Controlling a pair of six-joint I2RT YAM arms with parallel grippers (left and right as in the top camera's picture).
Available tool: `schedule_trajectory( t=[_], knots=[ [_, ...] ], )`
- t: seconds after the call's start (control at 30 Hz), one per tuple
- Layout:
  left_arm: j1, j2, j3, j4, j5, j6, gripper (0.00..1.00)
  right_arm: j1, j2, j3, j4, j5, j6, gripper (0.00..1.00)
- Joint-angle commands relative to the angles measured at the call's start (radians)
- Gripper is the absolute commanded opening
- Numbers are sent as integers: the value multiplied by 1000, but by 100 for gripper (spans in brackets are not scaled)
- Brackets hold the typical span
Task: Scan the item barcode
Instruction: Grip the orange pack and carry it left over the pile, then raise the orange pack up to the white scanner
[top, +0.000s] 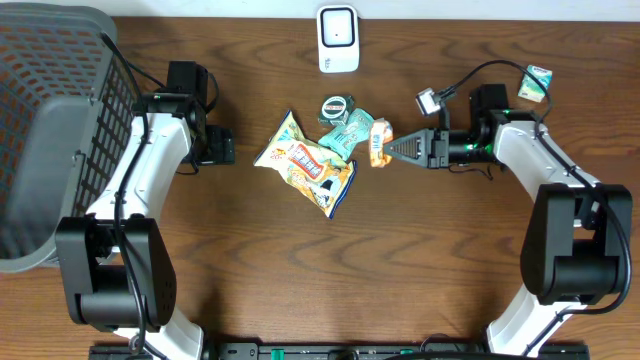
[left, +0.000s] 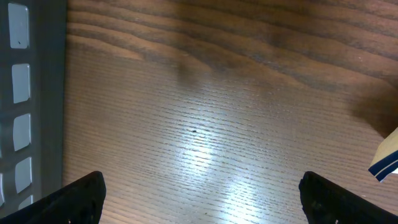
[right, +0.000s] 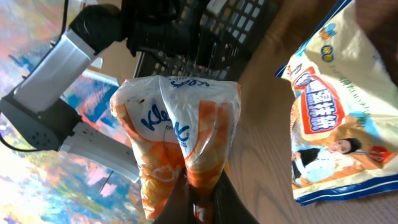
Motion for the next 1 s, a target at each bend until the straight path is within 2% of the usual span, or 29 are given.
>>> schedule_trajectory(
  t=[0.0,0.6,0.73,0.87,0.97],
  knots=[
    [1,1,-3,-3,-6,6,98,20,-4,8,0,-15,-1,1],
    [1,1,-3,-3,-6,6,98,49,-4,8,0,37,27,1],
    [1,1,-3,-3,-6,6,97,87,-6,10,5,195,100,1],
    [1,1,-3,-3,-6,6,98,149,-9,88,2,533,272,1],
    [1,1,-3,-3,-6,6,98,190,-10,190,-48,766,316,1]
  ],
)
